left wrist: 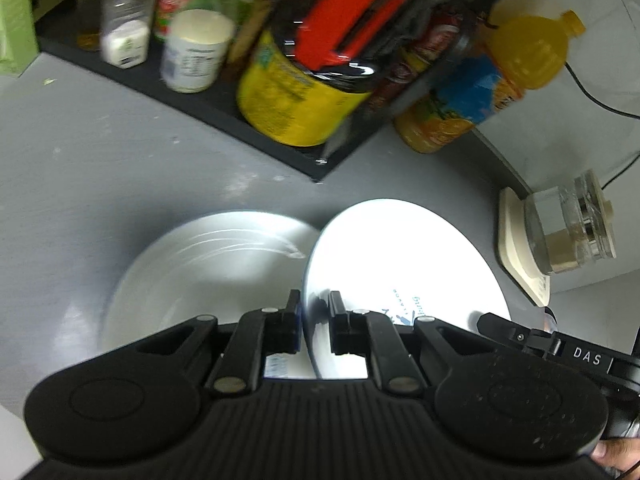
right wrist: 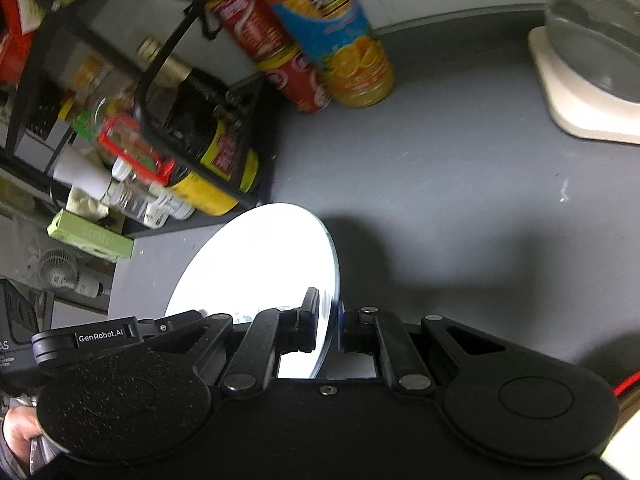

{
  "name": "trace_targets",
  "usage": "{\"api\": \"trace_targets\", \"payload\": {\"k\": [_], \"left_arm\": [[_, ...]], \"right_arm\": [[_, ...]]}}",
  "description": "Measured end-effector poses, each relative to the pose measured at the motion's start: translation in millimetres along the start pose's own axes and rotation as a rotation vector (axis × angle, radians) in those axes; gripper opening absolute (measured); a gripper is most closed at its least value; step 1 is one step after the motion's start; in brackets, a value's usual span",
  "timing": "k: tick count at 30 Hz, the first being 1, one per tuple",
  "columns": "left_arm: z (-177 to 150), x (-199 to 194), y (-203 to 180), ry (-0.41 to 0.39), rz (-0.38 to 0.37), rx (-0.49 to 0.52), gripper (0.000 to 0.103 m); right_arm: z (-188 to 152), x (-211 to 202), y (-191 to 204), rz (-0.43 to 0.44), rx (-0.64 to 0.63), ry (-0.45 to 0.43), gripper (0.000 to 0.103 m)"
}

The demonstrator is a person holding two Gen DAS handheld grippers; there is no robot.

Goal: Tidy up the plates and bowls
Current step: 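Carry the 'BAKERY' plate and lower it onto the plate stack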

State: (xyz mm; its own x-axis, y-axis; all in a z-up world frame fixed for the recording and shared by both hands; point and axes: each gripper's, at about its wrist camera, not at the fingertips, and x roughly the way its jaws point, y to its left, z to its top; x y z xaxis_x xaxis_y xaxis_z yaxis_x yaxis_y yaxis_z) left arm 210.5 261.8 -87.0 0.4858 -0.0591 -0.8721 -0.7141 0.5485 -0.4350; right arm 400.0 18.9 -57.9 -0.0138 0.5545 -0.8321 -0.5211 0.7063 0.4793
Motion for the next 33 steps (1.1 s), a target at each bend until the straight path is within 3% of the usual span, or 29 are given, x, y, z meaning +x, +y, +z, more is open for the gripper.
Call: {"api": "trace_targets", "payload": {"k": [19, 33], "left_arm": [[-12.0, -8.8, 68.1, 0.038, 0.018, -0.022, 0.011], [-16.5, -3.6, 84.0, 0.064, 0.027, -0.025, 0.012]], "right_arm": [[-41.9, 33.4, 43.2, -0.03, -0.003, 0.039, 0.01], [-54.4, 49.3, 55.6, -0.104, -0.039, 0.068, 0.01]]}}
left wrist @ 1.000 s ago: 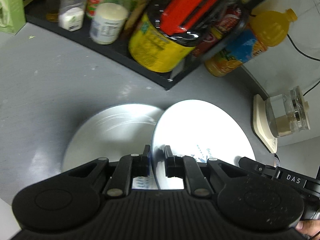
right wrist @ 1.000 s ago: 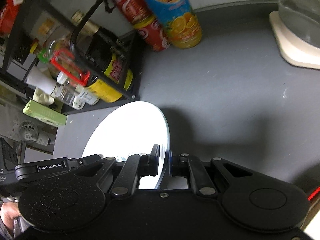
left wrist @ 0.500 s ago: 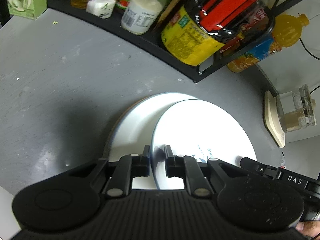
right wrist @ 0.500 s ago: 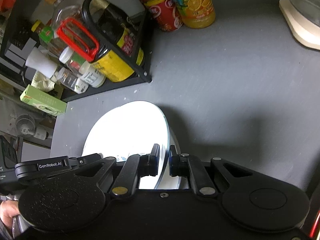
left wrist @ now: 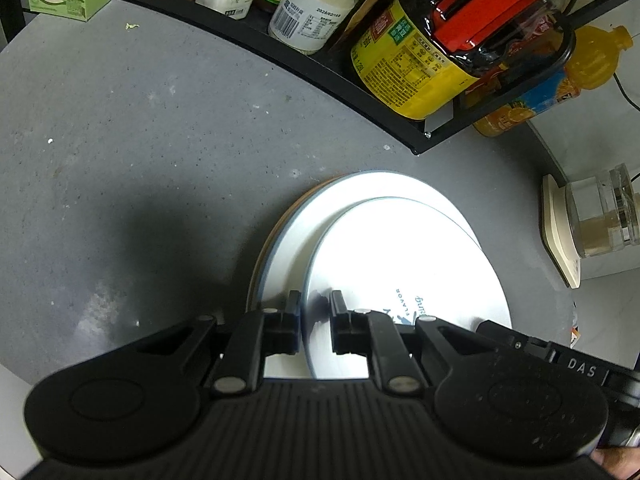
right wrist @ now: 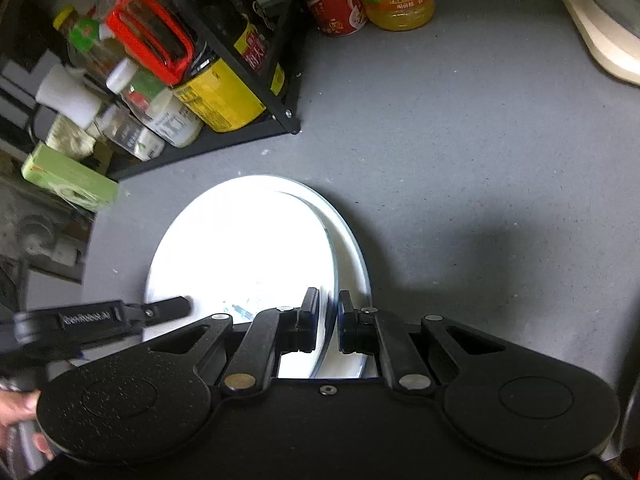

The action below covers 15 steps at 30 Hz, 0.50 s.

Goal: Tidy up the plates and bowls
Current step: 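Carry the 'BAKERY' plate and lower it onto the plate stack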

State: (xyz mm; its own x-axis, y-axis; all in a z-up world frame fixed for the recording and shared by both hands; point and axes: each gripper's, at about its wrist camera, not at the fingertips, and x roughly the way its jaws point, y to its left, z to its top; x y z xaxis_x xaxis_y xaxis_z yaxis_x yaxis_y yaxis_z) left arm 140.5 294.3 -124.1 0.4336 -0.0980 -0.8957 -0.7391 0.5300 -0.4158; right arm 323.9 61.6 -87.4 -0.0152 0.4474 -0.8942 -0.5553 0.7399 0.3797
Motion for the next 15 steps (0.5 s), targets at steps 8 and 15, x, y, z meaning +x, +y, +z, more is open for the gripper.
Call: {"api": "trace_targets", "payload": {"k": [8, 15], "left_arm": [[2.5, 0.4, -2.0, 0.013, 0.023, 0.006, 0.012], [6.2, -10.7, -5.9, 0.008, 0.044, 0.023, 0.017]], "right_arm": [[0.0, 4.3, 4.7, -0.022, -0.03, 0.005, 0.011], [-0.9, 6.8, 4.6, -0.018, -0.03, -0.002, 0.011]]}}
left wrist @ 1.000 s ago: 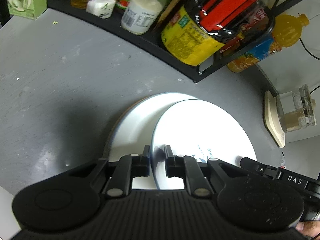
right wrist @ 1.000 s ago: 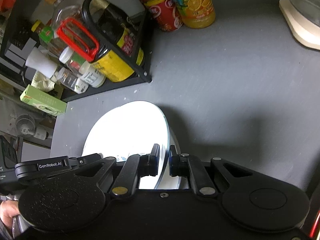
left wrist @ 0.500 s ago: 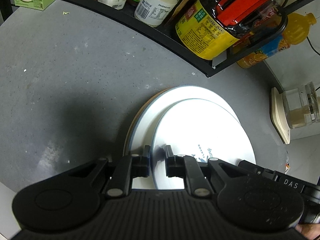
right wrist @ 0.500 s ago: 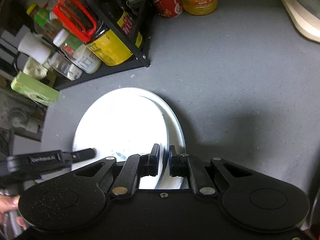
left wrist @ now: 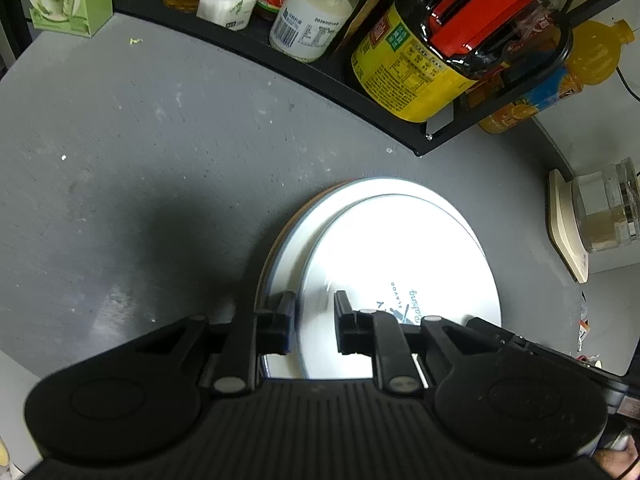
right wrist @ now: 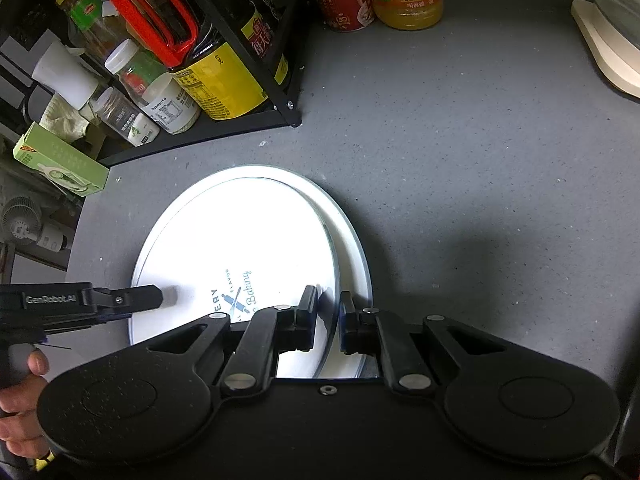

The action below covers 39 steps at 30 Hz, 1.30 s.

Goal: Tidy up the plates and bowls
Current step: 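Carry the 'BAKERY' plate and lower it onto the plate stack, then open both grippers to release the 'BAKERY' plate on the stack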

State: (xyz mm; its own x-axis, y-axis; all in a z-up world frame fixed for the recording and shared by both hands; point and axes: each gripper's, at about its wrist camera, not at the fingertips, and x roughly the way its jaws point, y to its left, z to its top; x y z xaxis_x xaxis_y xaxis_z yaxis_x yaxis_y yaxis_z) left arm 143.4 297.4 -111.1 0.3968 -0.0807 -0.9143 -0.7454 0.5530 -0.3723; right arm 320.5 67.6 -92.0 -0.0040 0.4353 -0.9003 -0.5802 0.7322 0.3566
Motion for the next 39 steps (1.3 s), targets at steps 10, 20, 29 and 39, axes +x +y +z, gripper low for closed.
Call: {"api": "trace_targets", "payload": {"k": [10, 20, 29, 39], "left_arm": [[-1.1, -16.0, -2.5, -0.032, 0.009, 0.022, 0.018], [-4.0, -20.9, -14.4, -0.04, 0.006, 0.048, 0.029], [-4.7, -16.5, -25.5, -0.041, 0.011, 0.069, 0.039], [-7.4, -9.4, -41.0, -0.038, 0.011, 0.096, 0.046]], "right_arm": [[-1.1, 2.4, -1.1, 0.01, 0.0, -0.001, 0.01], [-2.7, 4.6, -2.2, 0.021, 0.017, 0.029, 0.012], [-6.6, -5.5, -7.5, 0.071, 0.053, 0.041, 0.024], [-9.5, -20.4, -13.9, 0.091, 0.059, 0.015, 0.025]]}}
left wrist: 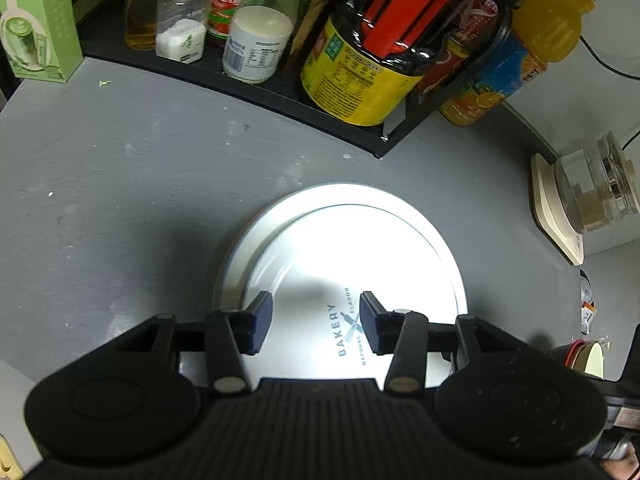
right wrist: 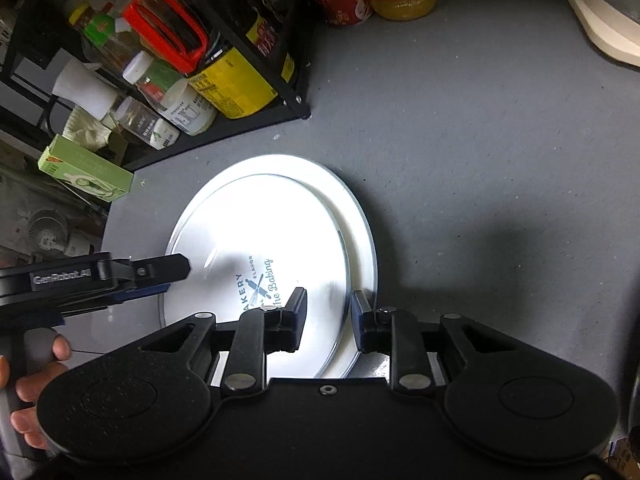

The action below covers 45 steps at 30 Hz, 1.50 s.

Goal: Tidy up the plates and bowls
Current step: 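Open both grippers to release the 'BAKERY' plate on the stack, then move both grippers to the red bowl holding the green bowls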

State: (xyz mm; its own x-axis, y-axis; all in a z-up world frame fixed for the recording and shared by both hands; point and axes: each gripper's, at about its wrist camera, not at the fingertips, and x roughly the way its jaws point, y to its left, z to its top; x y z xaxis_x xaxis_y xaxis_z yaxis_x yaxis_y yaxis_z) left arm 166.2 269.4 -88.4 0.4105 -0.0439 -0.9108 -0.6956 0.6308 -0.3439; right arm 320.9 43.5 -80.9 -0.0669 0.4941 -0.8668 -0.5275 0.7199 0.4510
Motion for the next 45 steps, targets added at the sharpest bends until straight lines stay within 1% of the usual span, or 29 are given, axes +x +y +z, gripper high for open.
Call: {"api": "trace_targets", "payload": {"k": [7, 9, 10, 14, 15, 16, 18, 20, 22, 23, 26, 28, 31, 34, 39, 45], "left_arm": [[-1.6, 3.4, -21.9, 0.007, -0.007, 0.036, 0.047], [-3.0, 2.8, -30.7, 0.006, -0.009, 0.055, 0.048], [-3.5, 3.0, -35.2, 0.004, -0.01, 0.067, 0.049], [-7.1, 6.1, -53.9, -0.003, -0.023, 0.115, 0.058], [-8.1, 7.7, -59.1, 0.001, -0.024, 0.128, 0.058], [-9.2, 9.2, -64.4, 0.005, -0.029, 0.141, 0.059], [-11.8, 10.9, -74.4, 0.011, -0.041, 0.166, 0.06], [-15.4, 11.6, -85.4, 0.016, -0.053, 0.199, 0.063], [-19.5, 12.2, -97.1, 0.013, -0.059, 0.241, 0.066], [-21.8, 12.2, -102.7, 0.011, -0.062, 0.26, 0.067], [-27.5, 13.6, -118.9, 0.023, -0.085, 0.3, 0.068], [-31.2, 14.3, -128.9, 0.034, -0.1, 0.325, 0.068], [-36.9, 15.4, -147.3, 0.041, -0.119, 0.376, 0.068], [-41.3, 16.0, -162.9, 0.047, -0.139, 0.405, 0.068], [-48.9, 18.3, -190.3, 0.061, -0.174, 0.449, 0.068], [-57.9, 23.2, -223.0, 0.076, -0.209, 0.499, 0.068]], "right_arm": [[-2.2, -16.3, -4.5, 0.017, -0.001, -0.033, 0.025], [-3.6, -27.2, -6.0, 0.012, -0.009, -0.056, 0.029], [-3.7, -31.0, -6.9, 0.01, -0.009, -0.067, 0.032], [-8.5, -52.1, -14.5, -0.015, 0.0, -0.122, 0.035], [-10.4, -55.8, -16.3, -0.023, 0.005, -0.134, 0.04], [-12.6, -59.4, -18.3, -0.031, 0.011, -0.146, 0.047], [-19.4, -68.7, -21.9, -0.05, 0.024, -0.177, 0.051], [-26.2, -75.9, -24.9, -0.062, 0.038, -0.199, 0.054], [-33.4, -83.7, -28.6, -0.079, 0.056, -0.223, 0.061], [-37.7, -88.2, -30.3, -0.09, 0.063, -0.237, 0.062], [-49.7, -104.7, -38.4, -0.115, 0.092, -0.276, 0.07], [-56.6, -115.9, -43.1, -0.127, 0.105, -0.302, 0.078], [-66.8, -134.4, -51.8, -0.147, 0.131, -0.35, 0.083], [-75.2, -149.8, -63.1, -0.169, 0.165, -0.385, 0.086], [-89.5, -172.2, -87.8, -0.201, 0.242, -0.44, 0.086], [-102.6, -190.0, -114.4, -0.242, 0.304, -0.467, 0.087]]}}
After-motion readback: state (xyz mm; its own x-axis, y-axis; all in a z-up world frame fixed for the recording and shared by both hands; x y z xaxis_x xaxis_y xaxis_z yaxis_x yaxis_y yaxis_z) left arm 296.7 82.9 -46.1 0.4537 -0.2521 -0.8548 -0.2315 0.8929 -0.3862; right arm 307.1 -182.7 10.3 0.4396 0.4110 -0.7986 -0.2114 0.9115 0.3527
